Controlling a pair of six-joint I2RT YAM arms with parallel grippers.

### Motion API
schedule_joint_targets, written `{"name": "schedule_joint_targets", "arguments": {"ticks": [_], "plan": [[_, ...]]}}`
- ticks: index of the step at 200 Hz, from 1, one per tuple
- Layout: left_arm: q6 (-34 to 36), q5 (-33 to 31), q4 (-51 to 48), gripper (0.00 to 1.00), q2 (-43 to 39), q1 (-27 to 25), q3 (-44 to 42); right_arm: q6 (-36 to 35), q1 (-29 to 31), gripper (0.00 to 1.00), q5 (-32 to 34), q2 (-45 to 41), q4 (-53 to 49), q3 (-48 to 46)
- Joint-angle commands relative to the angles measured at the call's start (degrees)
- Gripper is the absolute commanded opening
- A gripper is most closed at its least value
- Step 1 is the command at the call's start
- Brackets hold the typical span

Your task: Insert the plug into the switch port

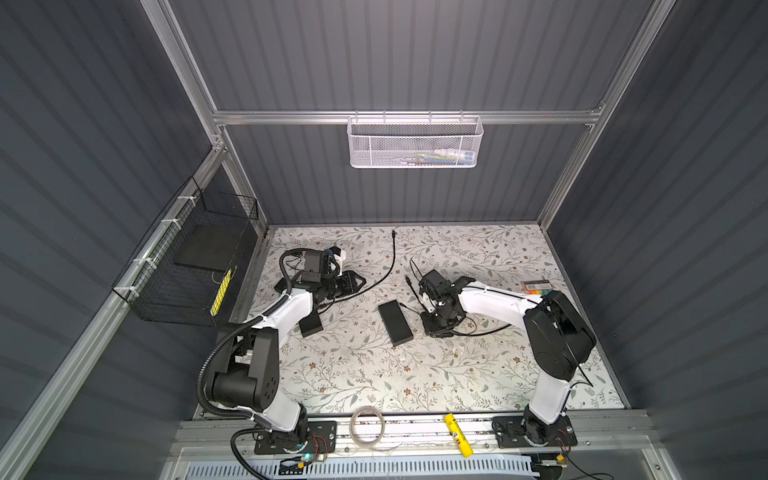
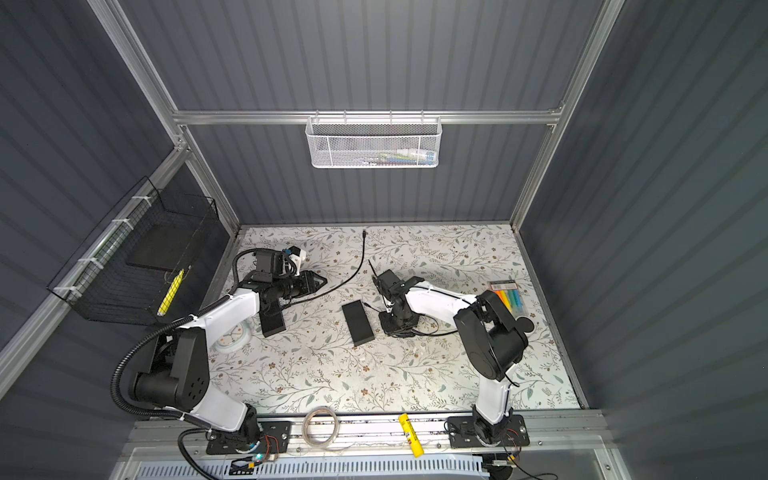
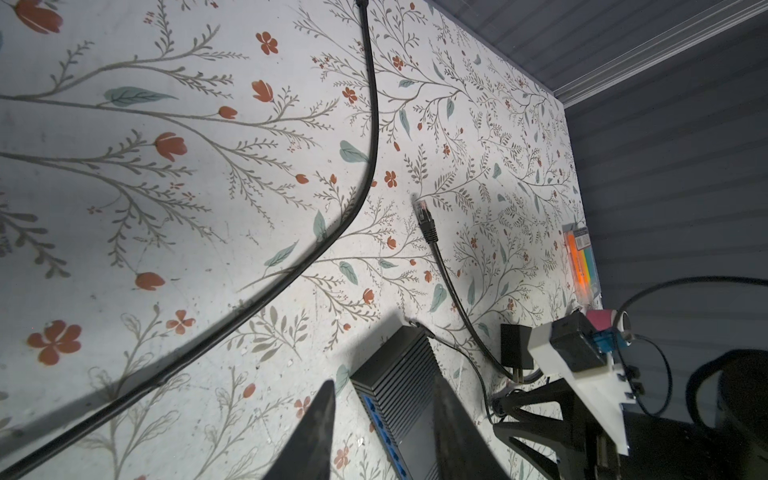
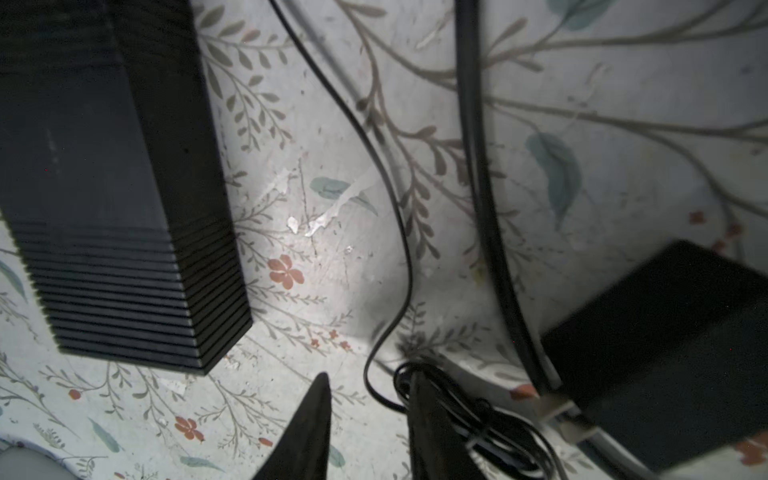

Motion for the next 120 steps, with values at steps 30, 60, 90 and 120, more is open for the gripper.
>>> {"name": "schedule_joint_targets", "arguments": {"ticks": [30, 60, 90, 120], "plan": [[0.17, 0.94, -0.41, 0.4, 0.24, 0.43, -0.37, -3.45, 1.18, 0.33, 3.15, 3.34, -2.27, 0.48], [-0.05, 1.31, 0.2, 0.4, 0.85, 0.43, -0.18, -5.29, 2.41, 0.32, 6.0, 5.05, -3.45, 1.25], [-0.03, 1.26, 0.12, 0.4, 0.99, 0.43, -0.12, -5.21, 3.48, 0.26, 6.95, 6.68, -3.82, 1.32], [0.04, 1.32, 0.03, 0.4, 1.33, 0.43, 0.07, -4.38, 3.58, 0.16, 7.55, 6.44, -3.66, 1.12]]}}
